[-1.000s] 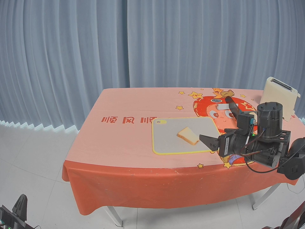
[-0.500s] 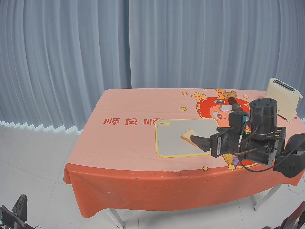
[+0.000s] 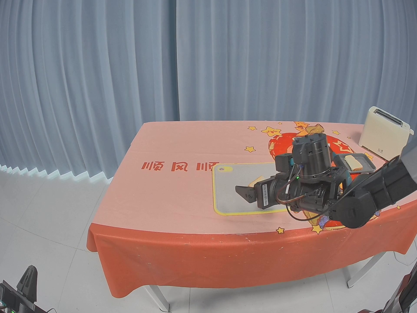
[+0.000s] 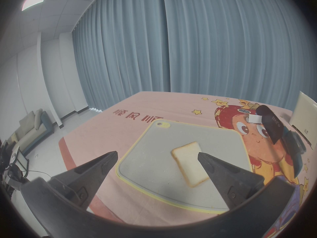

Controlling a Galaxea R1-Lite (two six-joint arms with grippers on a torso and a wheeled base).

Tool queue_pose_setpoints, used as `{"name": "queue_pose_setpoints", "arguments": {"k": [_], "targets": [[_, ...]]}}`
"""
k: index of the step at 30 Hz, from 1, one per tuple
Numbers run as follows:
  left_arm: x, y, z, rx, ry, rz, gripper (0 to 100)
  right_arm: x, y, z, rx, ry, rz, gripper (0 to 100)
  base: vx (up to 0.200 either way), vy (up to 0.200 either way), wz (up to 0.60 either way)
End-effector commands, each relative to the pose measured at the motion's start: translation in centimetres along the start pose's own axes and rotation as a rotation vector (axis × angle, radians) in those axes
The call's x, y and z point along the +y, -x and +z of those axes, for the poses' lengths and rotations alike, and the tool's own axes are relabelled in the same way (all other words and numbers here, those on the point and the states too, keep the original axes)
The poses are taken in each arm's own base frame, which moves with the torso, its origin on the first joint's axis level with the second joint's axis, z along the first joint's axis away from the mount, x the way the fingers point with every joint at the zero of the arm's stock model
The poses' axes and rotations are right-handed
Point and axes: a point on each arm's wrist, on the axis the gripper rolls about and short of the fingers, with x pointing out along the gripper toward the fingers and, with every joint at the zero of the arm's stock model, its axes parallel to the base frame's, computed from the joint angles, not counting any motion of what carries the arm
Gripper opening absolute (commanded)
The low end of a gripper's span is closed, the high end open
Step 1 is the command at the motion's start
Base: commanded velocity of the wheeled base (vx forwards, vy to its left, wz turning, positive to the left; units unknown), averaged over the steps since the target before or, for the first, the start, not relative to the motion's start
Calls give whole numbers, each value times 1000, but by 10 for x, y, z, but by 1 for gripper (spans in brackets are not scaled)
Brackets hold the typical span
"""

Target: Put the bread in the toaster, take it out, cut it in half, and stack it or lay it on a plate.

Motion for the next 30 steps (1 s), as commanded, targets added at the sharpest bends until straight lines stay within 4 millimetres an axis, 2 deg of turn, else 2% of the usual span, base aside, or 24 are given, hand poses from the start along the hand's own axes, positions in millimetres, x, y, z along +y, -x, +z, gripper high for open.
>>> {"name": "queue_pose_setpoints", "arguments": {"k": [1,11,30], "targets": [[0,-1,-5,17,0,0,0,-1,-22,-14,59,10,7,100,0,0,0],[0,-1,-5,17,0,0,0,-8,-36,-13,64,7,23,100,0,0,0],[0,-1,-5,19,0,0,0,-6,-39,-20,87,33,28,100,0,0,0]]}}
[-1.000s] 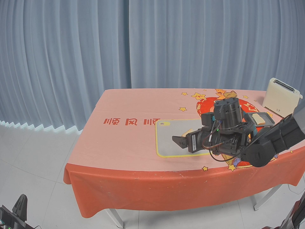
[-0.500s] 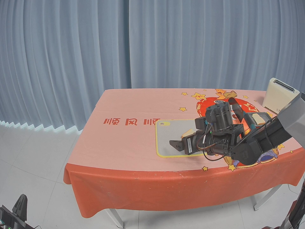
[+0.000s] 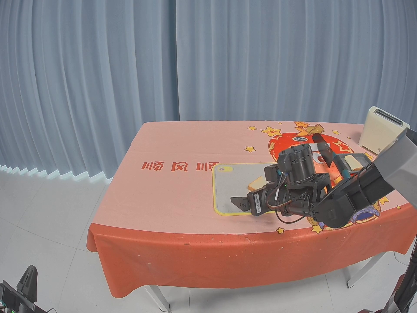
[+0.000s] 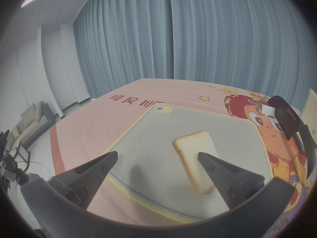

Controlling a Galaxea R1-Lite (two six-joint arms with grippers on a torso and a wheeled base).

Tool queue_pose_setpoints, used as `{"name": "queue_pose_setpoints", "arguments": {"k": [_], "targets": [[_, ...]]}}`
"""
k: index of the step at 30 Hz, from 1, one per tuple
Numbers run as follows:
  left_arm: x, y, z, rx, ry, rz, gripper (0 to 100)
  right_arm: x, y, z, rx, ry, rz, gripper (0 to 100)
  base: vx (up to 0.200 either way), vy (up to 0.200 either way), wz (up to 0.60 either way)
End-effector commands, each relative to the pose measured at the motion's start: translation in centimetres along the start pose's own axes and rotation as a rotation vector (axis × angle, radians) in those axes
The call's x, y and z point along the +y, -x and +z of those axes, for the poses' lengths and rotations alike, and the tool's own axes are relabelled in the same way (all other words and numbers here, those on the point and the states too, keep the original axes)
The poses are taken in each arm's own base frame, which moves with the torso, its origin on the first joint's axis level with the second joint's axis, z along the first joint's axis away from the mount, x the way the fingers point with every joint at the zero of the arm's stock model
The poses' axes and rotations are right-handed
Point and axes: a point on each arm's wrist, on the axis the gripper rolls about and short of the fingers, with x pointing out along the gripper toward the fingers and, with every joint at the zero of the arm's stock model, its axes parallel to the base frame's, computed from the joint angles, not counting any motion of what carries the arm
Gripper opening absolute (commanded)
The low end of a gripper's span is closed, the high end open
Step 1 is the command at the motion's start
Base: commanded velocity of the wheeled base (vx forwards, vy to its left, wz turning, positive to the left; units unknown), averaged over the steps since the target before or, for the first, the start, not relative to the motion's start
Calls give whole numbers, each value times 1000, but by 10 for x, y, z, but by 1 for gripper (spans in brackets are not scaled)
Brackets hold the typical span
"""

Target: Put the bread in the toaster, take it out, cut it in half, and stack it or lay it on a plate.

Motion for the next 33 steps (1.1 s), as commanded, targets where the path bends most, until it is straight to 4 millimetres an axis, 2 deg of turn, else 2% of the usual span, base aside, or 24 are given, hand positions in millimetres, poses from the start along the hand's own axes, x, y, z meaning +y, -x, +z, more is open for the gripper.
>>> {"name": "queue_pose_setpoints", "arguments": {"k": [1,23,24,33], "targets": [[0,-1,-5,17,0,1,0,1,0,-1,4,1,1,100,0,0,0],[0,-1,-5,17,0,1,0,2,-9,-10,33,4,-18,100,0,0,0],[0,-1,-5,17,0,1,0,2,-9,-10,33,3,-18,0,0,0,0],[0,-1,-5,17,0,1,0,2,-7,-12,34,10,-57,0,0,0,0]]}}
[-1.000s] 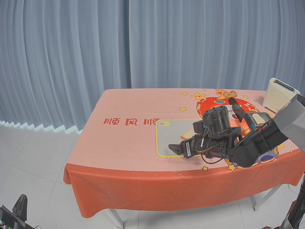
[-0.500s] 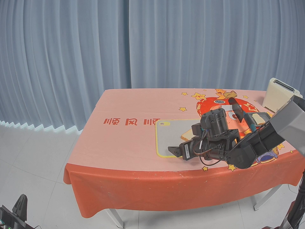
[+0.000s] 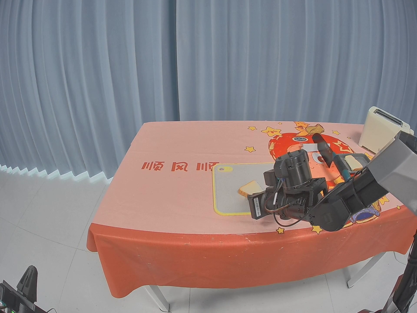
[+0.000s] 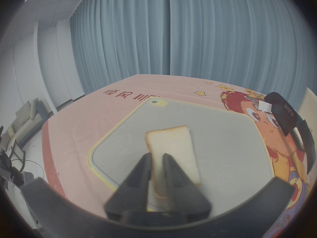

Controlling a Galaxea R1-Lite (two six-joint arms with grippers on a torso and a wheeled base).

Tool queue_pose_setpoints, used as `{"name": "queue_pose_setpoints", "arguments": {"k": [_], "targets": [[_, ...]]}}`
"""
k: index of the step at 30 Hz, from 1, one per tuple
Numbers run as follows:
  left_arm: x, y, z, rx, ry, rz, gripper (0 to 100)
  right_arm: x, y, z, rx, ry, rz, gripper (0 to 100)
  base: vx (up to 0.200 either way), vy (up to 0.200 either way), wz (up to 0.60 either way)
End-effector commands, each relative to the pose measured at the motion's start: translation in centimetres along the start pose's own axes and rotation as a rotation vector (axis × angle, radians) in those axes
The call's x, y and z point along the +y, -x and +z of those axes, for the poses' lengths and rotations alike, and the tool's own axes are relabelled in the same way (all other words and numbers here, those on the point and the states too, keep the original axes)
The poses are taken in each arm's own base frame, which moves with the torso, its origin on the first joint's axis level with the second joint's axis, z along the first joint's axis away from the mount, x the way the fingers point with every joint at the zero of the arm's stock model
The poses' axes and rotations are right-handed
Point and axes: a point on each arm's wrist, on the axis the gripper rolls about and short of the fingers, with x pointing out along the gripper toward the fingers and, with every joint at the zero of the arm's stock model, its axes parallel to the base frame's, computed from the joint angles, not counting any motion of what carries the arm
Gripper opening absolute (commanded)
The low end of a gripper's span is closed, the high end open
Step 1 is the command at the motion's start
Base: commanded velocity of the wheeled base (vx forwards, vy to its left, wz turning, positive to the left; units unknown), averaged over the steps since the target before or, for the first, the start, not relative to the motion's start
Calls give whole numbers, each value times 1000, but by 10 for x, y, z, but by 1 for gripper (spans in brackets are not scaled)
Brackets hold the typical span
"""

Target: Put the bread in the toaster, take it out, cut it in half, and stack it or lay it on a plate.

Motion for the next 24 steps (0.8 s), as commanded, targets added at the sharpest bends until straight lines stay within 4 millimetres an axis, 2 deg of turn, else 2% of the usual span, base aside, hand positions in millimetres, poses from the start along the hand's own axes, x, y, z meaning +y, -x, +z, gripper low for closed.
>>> {"name": "queue_pose_setpoints", "arguments": {"k": [1,4,9,15,21,24], "targets": [[0,-1,-5,17,0,1,0,1,2,-1,-1,7,-11,0,0,0,0],[0,-1,-5,17,0,1,0,7,7,1,-11,12,-8,0,0,0,0],[0,-1,-5,17,0,1,0,14,30,17,-79,11,18,0,0,0,0],[0,-1,-5,17,0,1,0,11,60,28,-144,-6,14,0,0,0,0],[0,-1,-5,17,0,1,0,3,83,25,-167,-53,10,0,0,0,0],[0,-1,-5,17,0,1,0,-2,103,22,-189,-72,-2,0,0,0,0]]}}
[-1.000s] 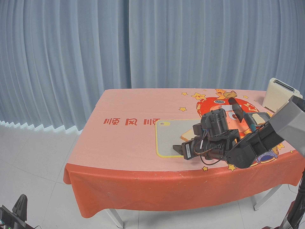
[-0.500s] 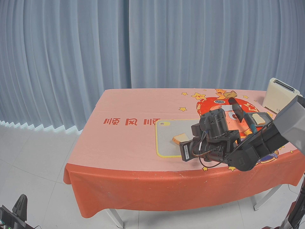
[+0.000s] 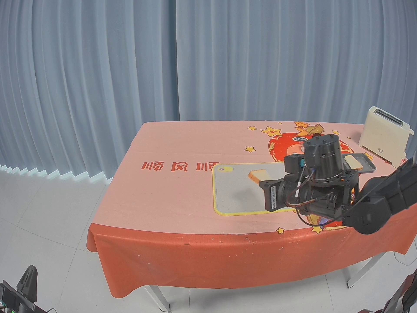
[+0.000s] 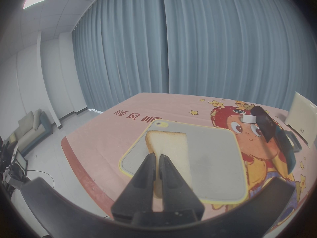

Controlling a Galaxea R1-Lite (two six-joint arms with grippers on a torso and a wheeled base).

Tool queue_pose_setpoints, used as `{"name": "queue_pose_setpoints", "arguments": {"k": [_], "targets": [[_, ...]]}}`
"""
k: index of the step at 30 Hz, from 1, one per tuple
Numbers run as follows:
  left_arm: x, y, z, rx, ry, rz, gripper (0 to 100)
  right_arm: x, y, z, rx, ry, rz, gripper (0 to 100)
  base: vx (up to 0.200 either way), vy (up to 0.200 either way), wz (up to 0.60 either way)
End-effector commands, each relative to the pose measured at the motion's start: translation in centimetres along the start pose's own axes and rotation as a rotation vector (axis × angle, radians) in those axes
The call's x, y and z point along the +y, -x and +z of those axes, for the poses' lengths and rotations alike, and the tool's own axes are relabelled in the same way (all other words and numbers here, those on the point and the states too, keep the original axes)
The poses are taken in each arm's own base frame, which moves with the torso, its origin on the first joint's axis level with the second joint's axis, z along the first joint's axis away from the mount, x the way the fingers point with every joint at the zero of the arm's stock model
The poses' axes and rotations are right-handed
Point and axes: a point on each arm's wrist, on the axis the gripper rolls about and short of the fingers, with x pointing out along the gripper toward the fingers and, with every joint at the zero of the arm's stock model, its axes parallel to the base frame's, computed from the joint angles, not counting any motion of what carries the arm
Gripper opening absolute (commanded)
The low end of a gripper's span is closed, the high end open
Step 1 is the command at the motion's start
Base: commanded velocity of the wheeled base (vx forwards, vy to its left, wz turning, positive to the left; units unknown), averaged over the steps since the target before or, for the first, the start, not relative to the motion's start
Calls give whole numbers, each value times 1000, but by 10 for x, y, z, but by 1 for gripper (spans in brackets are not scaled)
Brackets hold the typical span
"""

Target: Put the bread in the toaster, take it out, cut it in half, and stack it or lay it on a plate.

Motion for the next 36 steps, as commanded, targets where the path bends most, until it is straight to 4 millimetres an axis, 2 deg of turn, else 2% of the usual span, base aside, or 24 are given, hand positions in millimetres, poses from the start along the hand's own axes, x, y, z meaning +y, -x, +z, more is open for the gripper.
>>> {"name": "queue_pose_setpoints", "arguments": {"k": [1,2,8,12,22,34,36], "targets": [[0,-1,-5,17,0,0,0,-7,33,8,-57,-28,-7,0,0,0,0],[0,-1,-5,19,0,0,0,-8,42,9,-71,-47,-4,0,0,0,0],[0,-1,-5,17,2,0,0,-11,64,3,-80,-88,2,0,0,0,0],[0,-1,-5,17,0,0,0,-9,76,7,-115,-89,-8,0,0,0,0],[0,-1,-5,17,0,0,0,-11,87,6,-132,-89,-10,0,0,0,0],[0,-1,-5,18,21,9,0,-9,86,5,-127,-87,-6,0,0,0,0],[0,-1,-5,18,21,9,0,-9,86,5,-127,-87,-6,0,0,-200,0]]}}
